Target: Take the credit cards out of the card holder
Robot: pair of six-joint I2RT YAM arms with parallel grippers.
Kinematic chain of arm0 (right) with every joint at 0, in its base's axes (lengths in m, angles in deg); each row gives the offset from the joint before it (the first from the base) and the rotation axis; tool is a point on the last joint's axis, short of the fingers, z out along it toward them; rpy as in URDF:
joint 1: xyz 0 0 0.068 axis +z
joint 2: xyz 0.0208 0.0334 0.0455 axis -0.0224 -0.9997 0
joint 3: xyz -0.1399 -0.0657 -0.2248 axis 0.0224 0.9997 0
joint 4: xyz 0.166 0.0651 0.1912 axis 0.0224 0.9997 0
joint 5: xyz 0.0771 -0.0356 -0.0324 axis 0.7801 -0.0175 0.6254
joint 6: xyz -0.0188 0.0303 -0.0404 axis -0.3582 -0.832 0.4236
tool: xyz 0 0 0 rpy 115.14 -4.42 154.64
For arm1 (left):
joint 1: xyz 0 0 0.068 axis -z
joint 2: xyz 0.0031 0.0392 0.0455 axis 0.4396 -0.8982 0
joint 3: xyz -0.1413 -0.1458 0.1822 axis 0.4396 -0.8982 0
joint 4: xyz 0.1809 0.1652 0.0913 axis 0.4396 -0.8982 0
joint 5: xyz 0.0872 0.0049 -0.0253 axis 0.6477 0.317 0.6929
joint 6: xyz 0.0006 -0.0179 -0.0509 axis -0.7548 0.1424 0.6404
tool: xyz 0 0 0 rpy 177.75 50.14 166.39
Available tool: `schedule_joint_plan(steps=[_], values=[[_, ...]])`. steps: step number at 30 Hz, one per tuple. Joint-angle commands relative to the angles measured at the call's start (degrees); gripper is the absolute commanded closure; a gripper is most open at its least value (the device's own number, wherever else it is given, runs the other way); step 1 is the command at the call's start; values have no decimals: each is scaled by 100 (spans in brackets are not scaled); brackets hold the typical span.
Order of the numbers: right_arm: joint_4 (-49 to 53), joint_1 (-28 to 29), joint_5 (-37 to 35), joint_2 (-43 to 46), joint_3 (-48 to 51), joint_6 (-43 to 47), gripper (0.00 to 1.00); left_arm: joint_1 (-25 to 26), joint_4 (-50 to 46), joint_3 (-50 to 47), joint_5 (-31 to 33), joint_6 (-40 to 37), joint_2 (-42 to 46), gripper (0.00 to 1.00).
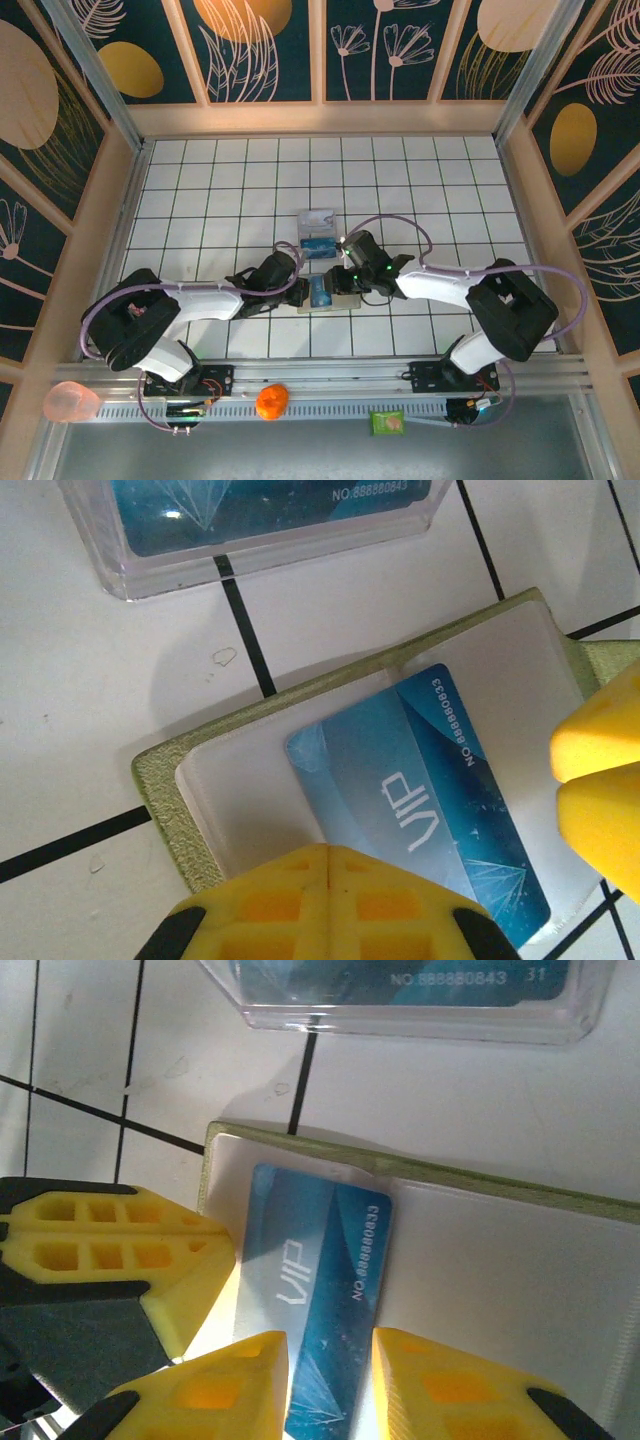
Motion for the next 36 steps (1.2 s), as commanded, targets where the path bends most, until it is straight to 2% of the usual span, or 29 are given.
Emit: schedule_joint_plan(steps=[1, 18, 25, 29, 33, 36], values=[[-24, -77, 36, -121, -85, -14, 71, 9, 44, -32, 41, 78, -127, 97], [-278, -86, 347, -446, -80, -112, 74, 11, 102, -275, -27, 108, -120, 100], [-594, -73, 686, -517, 20, -161, 77, 9, 164, -247, -132, 96, -197, 100], [-532, -88, 520, -561, 55, -224, 86, 10, 130, -247, -118, 86, -162, 100], [-566, -128, 332, -396, 220, -343, 100, 6, 66, -255, -50, 65, -101, 100], [-534, -174, 131, -101, 416, -435, 100, 3, 43, -253, -12, 65, -43, 100]])
